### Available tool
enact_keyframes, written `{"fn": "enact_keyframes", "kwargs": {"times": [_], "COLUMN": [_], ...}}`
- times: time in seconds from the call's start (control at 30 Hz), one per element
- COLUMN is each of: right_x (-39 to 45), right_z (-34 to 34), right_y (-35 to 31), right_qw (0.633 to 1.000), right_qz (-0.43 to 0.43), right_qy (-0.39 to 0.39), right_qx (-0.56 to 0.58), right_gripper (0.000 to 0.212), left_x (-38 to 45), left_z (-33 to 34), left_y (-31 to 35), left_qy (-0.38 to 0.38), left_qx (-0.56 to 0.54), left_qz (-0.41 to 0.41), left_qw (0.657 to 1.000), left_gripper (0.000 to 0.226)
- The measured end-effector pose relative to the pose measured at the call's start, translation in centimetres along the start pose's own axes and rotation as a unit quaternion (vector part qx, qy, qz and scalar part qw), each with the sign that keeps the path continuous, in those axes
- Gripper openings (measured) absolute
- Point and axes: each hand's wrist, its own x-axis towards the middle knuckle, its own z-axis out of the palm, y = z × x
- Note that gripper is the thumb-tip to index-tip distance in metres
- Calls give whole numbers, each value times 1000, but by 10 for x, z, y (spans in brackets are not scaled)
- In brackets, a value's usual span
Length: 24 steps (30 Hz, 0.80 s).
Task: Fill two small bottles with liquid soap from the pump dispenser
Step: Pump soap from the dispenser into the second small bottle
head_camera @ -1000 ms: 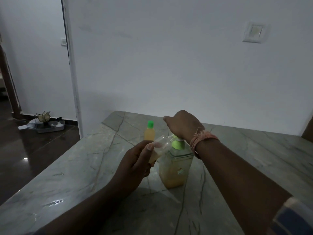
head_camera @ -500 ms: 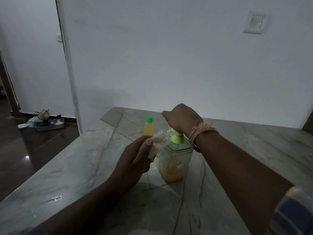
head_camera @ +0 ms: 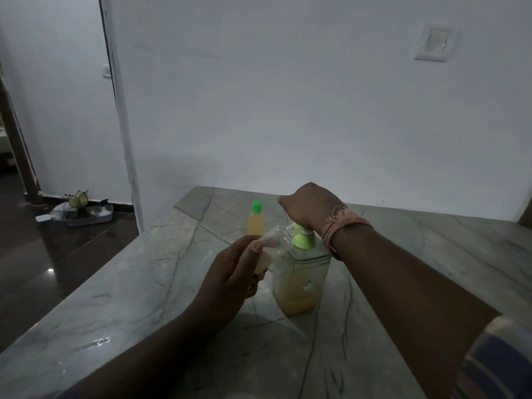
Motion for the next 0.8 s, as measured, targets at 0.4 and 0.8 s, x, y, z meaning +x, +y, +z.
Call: {"fn": "enact_keyframes", "kwargs": {"times": [0.4,0.8], "right_x": [0,1], "right_z": [0,1], "right_y": [1,2], "right_qw": [1000,1000], "right_qz": [-16,-12], "right_qy": [11,24], "right_qx": [-6,12], "right_gripper": [35,37], "left_x": [0,-1], "left_z": [1,2], "left_y": [1,3], "left_qy": [1,6], "left_qx": [8,22], "left_qz": [0,3], "left_qw": [1000,1000], "left_gripper": [48,49]}}
